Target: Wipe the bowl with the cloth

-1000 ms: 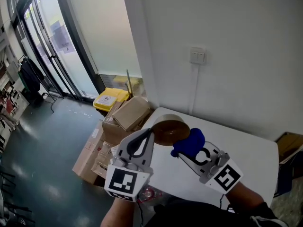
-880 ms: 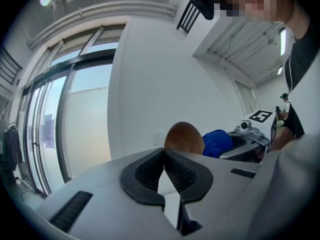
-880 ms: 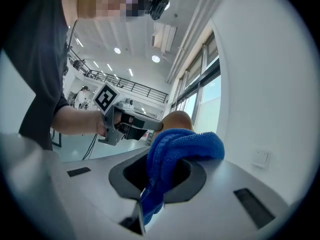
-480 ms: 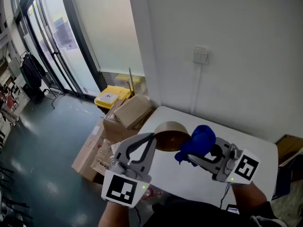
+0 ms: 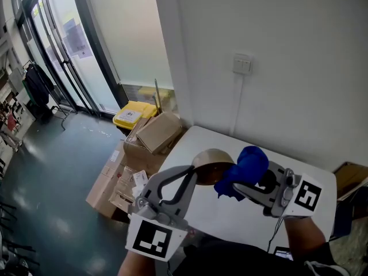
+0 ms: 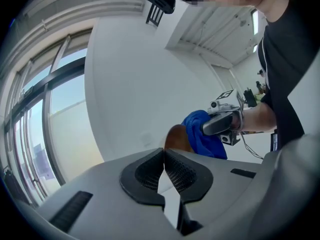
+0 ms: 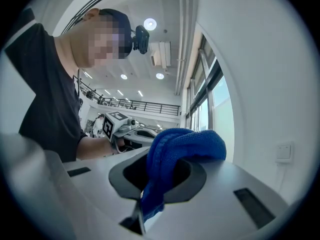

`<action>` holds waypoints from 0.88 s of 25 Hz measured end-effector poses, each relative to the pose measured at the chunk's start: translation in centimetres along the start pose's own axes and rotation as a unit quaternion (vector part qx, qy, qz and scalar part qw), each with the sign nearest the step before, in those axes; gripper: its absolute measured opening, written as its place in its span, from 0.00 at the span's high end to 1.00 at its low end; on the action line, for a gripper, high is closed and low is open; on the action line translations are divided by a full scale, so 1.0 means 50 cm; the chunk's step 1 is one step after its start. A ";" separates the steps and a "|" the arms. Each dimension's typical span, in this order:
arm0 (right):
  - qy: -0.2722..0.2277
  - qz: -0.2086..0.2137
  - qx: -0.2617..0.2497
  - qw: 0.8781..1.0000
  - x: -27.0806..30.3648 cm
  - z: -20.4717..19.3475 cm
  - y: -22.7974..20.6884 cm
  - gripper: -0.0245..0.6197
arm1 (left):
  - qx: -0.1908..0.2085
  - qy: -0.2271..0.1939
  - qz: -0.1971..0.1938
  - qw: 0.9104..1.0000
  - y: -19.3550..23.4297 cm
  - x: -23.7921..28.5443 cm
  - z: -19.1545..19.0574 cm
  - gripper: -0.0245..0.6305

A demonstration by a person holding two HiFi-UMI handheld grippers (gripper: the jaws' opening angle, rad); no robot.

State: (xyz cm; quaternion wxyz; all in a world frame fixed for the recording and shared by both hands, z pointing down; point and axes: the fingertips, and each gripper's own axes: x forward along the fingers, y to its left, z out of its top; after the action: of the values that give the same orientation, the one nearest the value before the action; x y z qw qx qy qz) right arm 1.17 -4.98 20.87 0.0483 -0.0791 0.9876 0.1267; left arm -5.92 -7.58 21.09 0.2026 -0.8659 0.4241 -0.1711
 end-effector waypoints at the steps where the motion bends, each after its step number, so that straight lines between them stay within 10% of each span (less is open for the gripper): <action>1: -0.002 0.001 -0.001 1.000 0.001 0.003 0.001 0.90 | 0.002 0.002 -0.003 1.000 -0.002 0.000 -0.001 0.94; 22: 0.007 -0.030 -0.004 1.000 -0.018 0.003 -0.020 0.90 | 0.037 0.010 0.001 0.999 0.002 -0.039 -0.004 0.94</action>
State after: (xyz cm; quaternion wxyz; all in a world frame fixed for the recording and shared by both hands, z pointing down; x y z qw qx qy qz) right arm 2.24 -5.76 20.57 0.0451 -0.1097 0.9846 0.1287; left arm -7.22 -6.13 20.97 0.2308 -0.8558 0.4200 -0.1949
